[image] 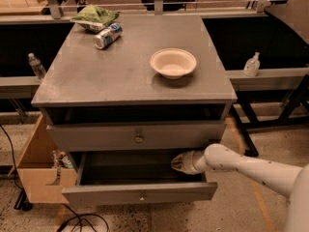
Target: Open middle drawer
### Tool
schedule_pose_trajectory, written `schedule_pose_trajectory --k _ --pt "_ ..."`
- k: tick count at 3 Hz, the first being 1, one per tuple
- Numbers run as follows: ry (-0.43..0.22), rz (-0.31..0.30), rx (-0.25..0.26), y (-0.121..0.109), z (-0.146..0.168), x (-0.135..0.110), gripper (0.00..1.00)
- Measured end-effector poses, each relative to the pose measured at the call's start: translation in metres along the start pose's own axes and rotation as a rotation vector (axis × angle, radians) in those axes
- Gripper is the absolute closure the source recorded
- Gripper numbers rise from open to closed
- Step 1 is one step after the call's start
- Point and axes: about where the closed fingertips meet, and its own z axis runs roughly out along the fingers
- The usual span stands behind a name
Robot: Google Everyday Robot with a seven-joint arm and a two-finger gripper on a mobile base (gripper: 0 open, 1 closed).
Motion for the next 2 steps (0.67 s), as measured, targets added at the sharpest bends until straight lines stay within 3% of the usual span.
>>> schedule_pose_trajectory --k 1,2 --pt "-0.008 -0.008 -0.009 0.017 -0.010 -0.014 1.00" --pt "0.006 0.017 -0.040 0.034 -0.010 -0.013 1.00"
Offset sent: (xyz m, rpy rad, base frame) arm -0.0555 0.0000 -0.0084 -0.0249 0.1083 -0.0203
